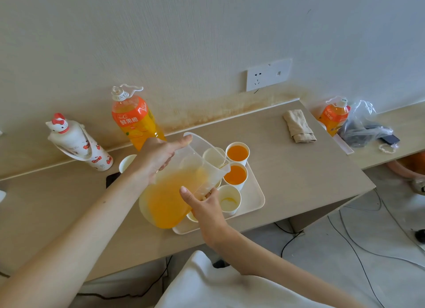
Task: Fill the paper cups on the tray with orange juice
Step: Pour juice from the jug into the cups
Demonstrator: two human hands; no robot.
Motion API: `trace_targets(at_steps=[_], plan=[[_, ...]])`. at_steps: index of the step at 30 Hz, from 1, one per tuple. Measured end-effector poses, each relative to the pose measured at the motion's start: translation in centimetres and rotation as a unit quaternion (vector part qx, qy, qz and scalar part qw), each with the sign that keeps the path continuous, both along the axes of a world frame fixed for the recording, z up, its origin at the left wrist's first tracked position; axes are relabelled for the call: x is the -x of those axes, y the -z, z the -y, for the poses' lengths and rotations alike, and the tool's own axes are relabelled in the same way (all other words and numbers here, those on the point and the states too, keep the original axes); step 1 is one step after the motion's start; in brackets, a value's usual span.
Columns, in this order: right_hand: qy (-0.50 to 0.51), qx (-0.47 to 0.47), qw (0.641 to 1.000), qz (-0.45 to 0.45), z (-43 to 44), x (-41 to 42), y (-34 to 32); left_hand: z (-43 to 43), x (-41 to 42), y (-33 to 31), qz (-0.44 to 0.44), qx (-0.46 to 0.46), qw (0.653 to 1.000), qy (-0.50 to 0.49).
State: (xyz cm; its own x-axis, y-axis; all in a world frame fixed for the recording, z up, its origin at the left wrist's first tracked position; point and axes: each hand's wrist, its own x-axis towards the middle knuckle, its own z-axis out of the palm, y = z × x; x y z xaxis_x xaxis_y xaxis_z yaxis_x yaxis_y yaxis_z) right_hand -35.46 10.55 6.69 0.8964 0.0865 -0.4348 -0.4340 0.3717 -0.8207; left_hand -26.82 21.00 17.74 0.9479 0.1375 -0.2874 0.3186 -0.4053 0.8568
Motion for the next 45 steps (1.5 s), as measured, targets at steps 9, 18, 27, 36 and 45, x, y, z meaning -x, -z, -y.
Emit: trace_targets(at_steps=[9,18,27,36,45], plan=[[-0.025,-0.005,0.999,-0.022,-1.1,3.5,0.7,-1.6,3.6,1.2,-0.011,-0.022,1.0,-0.018],[-0.034,-0.003,0.998,-0.052,-1.7,5.1,1.9,-1.8,5.3,2.2,-0.019,-0.046,0.998,-0.039],[-0.015,-0.024,0.996,-0.083,-1.4,5.5,2.9,-0.7,5.4,2.6,-0.031,-0.079,0.996,-0.003],[-0.014,-0.053,0.995,-0.089,-1.1,5.2,3.0,0.4,5.0,2.4,-0.041,-0.091,0.995,-0.008],[-0.018,-0.061,0.993,-0.098,-0.9,5.0,3.4,0.9,4.9,2.2,-0.046,-0.093,0.995,-0.004]])
